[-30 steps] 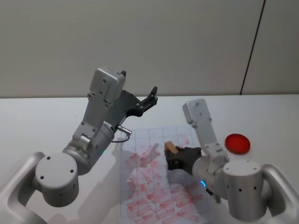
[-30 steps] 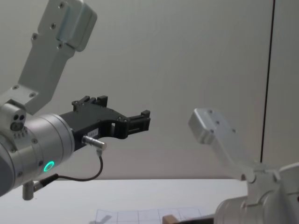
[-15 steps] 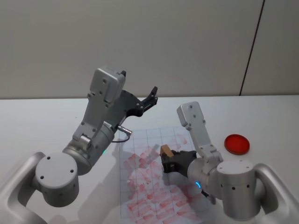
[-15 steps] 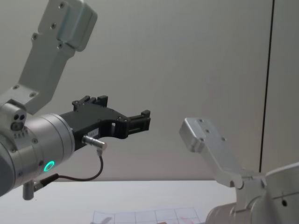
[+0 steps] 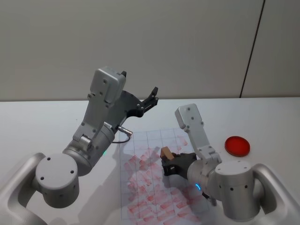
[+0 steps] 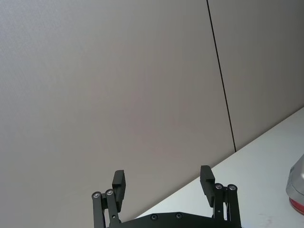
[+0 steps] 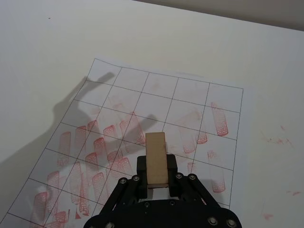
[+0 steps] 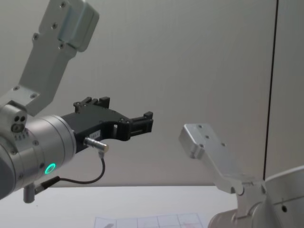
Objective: Use the one hand to pick up the stamp and affix it onto the A4 paper.
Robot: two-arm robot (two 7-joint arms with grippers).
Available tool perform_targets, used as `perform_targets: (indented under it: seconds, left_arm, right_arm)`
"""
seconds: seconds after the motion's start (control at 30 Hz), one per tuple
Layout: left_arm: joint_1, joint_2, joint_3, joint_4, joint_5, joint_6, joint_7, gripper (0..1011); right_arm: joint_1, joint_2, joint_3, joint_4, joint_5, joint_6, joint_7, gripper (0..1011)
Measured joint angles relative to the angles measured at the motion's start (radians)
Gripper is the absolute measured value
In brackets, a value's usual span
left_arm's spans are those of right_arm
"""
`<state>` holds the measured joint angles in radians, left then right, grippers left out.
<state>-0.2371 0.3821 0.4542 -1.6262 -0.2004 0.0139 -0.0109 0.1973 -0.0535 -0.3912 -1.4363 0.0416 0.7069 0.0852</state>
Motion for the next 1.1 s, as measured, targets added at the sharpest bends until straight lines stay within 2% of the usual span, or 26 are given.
perform_targets:
  seconds: [0.23, 0.57, 0.8, 1.1]
  left_arm:
    - [0.000, 0.000, 0.000, 0.000, 0.000, 0.000, 0.000, 1001]
    - [0.000, 0.000, 0.000, 0.000, 0.000, 0.000, 0.000, 1001]
    - [0.000, 0.000, 0.000, 0.000, 0.000, 0.000, 0.000, 1001]
    - [0.000, 0.000, 0.000, 0.000, 0.000, 0.000, 0.000, 1001]
  right_arm:
    - [-0.001, 0.002, -0.005, 0.000, -0.026, 0.001, 0.013, 219]
    - [-0.019, 0.013, -0.014, -0.046, -0.065, -0.028, 0.025, 218]
    - [-0.031, 0.025, -0.009, -0.122, -0.086, -0.066, 0.019, 219]
    - [-0.049, 0.045, 0.018, -0.198, -0.081, -0.087, -0.025, 219]
